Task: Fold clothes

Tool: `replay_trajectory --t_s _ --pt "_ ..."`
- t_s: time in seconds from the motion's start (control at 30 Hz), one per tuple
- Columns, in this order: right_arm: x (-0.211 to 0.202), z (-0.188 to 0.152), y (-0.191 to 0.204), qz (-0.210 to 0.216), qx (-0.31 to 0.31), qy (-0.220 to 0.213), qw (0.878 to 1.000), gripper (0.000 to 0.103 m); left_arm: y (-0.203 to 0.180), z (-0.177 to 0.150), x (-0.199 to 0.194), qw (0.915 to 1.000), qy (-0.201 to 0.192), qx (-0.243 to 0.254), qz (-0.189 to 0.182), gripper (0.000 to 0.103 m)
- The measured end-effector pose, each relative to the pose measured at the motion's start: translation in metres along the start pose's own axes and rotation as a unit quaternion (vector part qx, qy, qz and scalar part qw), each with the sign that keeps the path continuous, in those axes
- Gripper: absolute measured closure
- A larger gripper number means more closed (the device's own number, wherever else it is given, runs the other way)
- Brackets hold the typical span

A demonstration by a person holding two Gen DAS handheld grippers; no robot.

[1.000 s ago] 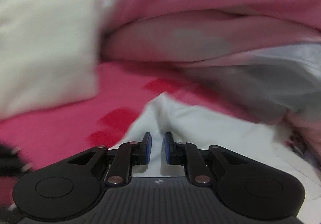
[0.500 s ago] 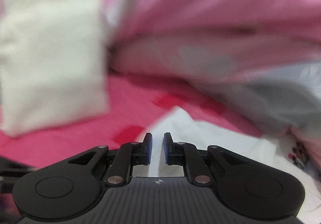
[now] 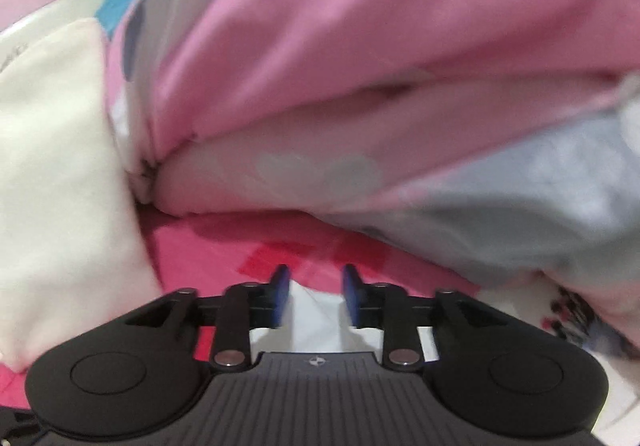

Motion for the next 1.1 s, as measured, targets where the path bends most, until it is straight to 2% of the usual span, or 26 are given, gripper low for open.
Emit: replay_trajectory --t_s 0.17,0.27,0.33,0.4,0.47,0.5,0.57,0.67,0.73,0.83,0.97,1.0,1.07,1.1 --pt "0.019 0.004 0.027 -0.005 -0.064 0.022 0.998 0.065 0.003 -0.001 -0.001 1.0 0.0 -0.002 0.002 0.072" --pt "0.025 0.003 0.024 -0.022 -0.057 0.016 0.998 0.066 0.005 -0.002 -0.002 1.0 -0.001 -0.005 0.003 0.072" --pt "0.019 0.006 0.017 -0.026 -0.037 0.0 0.999 0.071 0.006 -0.002 -0.003 1.0 -0.001 -0.007 0.004 0.072" --pt "0.0 0.003 0.016 -0.004 -0.024 -0.014 1.0 0.076 0.006 -0.003 -0.003 1.0 0.0 -0.008 0.004 0.072" --pt "-0.016 -0.004 0.024 0.027 -0.039 -0.016 0.999 0.082 0.006 -0.003 -0.002 1.0 0.0 -0.008 0.005 0.072" --pt "-0.018 -0.009 0.029 0.04 -0.054 -0.01 0.998 0.088 0.006 -0.003 -0.002 1.0 0.0 -0.007 0.007 0.072" --pt "-0.018 -0.025 0.038 0.06 -0.087 0.015 0.994 0.088 0.006 -0.004 -0.001 0.9999 0.0 -0.006 0.009 0.072" --pt "0.006 -0.044 0.036 0.054 -0.095 0.056 0.992 0.088 0.005 -0.004 -0.001 0.9999 0.0 -0.003 0.013 0.072" --pt "0.023 -0.044 0.033 0.056 -0.076 0.064 0.993 0.09 0.005 -0.005 -0.001 0.9999 0.001 -0.001 0.014 0.072" --pt "0.045 -0.029 0.031 0.035 -0.056 0.043 0.997 0.093 0.005 -0.005 -0.002 0.9999 0.001 -0.001 0.012 0.072" --pt "0.053 -0.021 0.014 0.038 -0.009 0.034 0.999 0.101 0.006 -0.004 -0.003 1.0 0.001 -0.005 0.008 0.072" --pt "0.051 -0.018 0.007 0.019 0.003 0.022 1.0 0.096 0.006 -0.004 -0.003 1.0 0.001 -0.007 0.007 0.072" --pt "0.043 -0.01 -0.017 -0.039 0.034 -0.007 0.999 0.095 0.007 -0.003 -0.004 0.9999 0.0 -0.011 0.005 0.072" --pt "0.033 -0.007 -0.028 -0.029 0.068 -0.016 0.997 0.094 0.007 -0.002 -0.005 0.9999 -0.002 -0.015 0.003 0.072"
Point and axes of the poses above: each gripper's, at about its wrist camera, not at the fingertips, and x roughly the way its jaws point, y to its left, z to its top, the point moved 9 cm from there along x, roughly the way its jaws point, and after that the axes turned 12 degrees about -z, right-handed, at the moved point
